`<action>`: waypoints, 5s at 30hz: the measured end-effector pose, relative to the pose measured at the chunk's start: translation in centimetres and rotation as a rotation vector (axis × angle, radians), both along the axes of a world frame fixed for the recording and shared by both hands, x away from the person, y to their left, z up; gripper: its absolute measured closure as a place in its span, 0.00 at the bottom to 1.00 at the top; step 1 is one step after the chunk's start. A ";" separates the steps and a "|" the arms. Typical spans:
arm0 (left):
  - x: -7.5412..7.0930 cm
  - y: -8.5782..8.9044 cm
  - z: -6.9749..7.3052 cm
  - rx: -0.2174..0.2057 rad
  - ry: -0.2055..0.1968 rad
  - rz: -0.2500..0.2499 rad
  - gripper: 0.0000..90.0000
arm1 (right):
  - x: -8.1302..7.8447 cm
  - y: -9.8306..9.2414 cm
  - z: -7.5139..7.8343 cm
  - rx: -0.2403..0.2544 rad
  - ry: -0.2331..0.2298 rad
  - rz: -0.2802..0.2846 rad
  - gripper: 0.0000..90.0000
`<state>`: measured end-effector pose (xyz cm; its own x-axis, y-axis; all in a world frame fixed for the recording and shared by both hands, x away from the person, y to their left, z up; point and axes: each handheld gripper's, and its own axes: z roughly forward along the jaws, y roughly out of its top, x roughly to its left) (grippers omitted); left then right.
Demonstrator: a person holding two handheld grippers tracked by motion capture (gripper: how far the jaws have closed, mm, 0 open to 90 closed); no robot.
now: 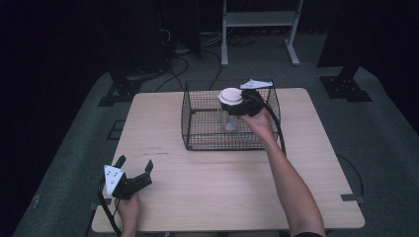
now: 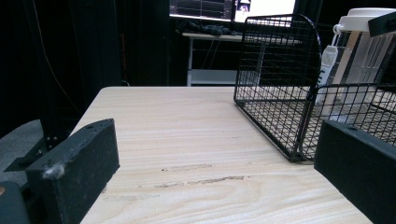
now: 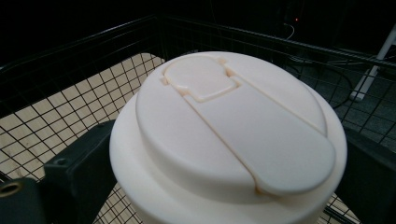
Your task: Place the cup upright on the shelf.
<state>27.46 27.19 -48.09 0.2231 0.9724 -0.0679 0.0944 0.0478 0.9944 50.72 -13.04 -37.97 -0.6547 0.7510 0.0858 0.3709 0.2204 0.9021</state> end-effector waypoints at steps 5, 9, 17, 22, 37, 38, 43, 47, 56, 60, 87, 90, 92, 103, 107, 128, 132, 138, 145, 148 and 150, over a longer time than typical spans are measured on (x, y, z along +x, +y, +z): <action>0.0 0.0 0.0 0.000 0.001 0.003 0.00 | 0.0 -0.1 0.1 0.005 0.003 0.003 0.03; 0.0 -0.1 0.0 0.002 0.001 0.001 0.00 | -0.1 -0.3 0.3 0.025 -0.004 0.003 0.02; 0.1 -0.1 0.0 0.002 0.001 0.002 0.00 | -0.3 -0.6 0.7 0.041 -0.013 -0.005 0.00; 0.1 -0.1 0.0 0.001 0.002 0.001 0.00 | -0.5 -0.8 1.0 0.048 -0.022 -0.011 0.00; 0.0 -0.1 0.0 0.004 -0.002 -0.003 0.00 | -1.6 -1.9 2.4 0.075 -0.055 -0.022 0.00; 0.0 -0.1 0.0 0.004 -0.001 -0.003 0.00 | -1.8 -2.0 2.5 0.078 -0.057 -0.025 0.00; -0.1 -0.2 0.0 0.004 -0.001 -0.002 0.00 | -2.4 -2.5 3.1 0.093 -0.073 -0.024 0.00; 0.0 -0.2 0.0 0.005 0.000 -0.003 0.00 | -3.1 -2.8 3.6 0.094 -0.079 -0.020 0.00; 0.0 -0.2 0.0 0.009 -0.001 -0.004 0.00 | -4.4 -3.4 4.9 0.096 -0.099 -0.015 0.00; 0.0 -0.2 0.0 0.012 0.001 -0.002 0.00 | -5.0 -3.7 5.4 0.102 -0.102 -0.002 0.00; 0.0 -0.5 0.0 0.028 -0.001 0.003 0.00 | -10.0 -7.2 5.1 0.090 -0.070 0.021 0.00; 0.0 -0.6 0.0 0.030 -0.001 0.003 0.00 | -10.6 -7.5 4.8 0.090 -0.069 0.027 0.00; 0.0 -0.6 0.0 0.032 0.000 0.004 0.00 | -10.8 -7.6 4.6 0.090 -0.065 0.031 0.00; 0.0 -0.6 0.1 0.037 0.001 0.004 0.00 | -12.4 -8.5 4.2 0.091 -0.063 0.038 0.00; 0.0 -0.6 0.1 0.038 0.001 0.004 0.00 | -13.0 -8.9 4.0 0.099 -0.062 0.042 0.00; 0.0 -0.6 0.1 0.041 0.001 0.005 0.00 | -15.7 -10.2 2.6 0.097 -0.055 0.049 0.00; 0.0 -0.6 0.1 0.041 0.001 0.005 0.00 | -16.3 -10.3 2.2 0.099 -0.052 0.056 0.00; 0.0 -0.6 0.1 0.042 0.002 0.005 0.00 | -17.1 -10.6 1.7 0.104 -0.054 0.058 0.00; 0.0 -0.6 0.1 0.041 0.002 0.004 0.00 | -18.0 -10.9 0.9 0.110 -0.048 0.056 0.00; 0.0 -0.6 0.1 0.041 0.002 0.004 0.00 | -18.3 -11.2 0.5 0.119 -0.043 0.051 0.00; 0.0 -0.6 0.1 0.042 0.003 0.004 0.00 | -18.5 -11.4 0.1 0.111 -0.040 0.045 0.00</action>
